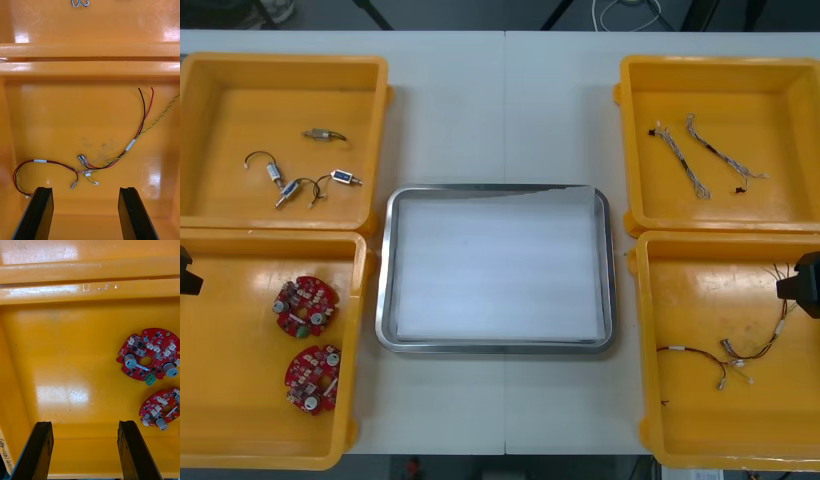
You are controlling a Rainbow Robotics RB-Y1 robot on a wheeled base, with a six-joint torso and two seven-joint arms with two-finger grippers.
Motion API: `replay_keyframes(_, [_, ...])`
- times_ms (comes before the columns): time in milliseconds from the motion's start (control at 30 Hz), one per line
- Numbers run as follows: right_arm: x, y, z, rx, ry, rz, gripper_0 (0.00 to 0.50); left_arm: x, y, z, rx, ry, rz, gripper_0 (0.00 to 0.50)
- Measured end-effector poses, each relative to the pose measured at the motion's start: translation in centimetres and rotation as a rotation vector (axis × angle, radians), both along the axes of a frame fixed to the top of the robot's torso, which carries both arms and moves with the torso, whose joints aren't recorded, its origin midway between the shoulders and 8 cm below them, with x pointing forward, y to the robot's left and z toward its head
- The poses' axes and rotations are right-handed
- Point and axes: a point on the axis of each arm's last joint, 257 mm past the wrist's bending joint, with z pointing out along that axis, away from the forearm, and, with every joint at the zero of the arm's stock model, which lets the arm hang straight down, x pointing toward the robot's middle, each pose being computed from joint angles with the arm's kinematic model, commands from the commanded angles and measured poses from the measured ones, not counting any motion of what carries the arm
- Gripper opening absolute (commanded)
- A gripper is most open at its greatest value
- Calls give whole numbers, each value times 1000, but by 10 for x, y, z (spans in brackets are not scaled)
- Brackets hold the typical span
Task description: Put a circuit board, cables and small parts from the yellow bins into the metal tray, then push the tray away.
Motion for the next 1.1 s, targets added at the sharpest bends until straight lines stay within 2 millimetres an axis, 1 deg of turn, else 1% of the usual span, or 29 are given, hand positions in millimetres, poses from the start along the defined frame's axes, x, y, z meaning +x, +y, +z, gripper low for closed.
replay_keyframes(1100, [0,0,0,0,0,0,500,0,0,0,0,0,0,500])
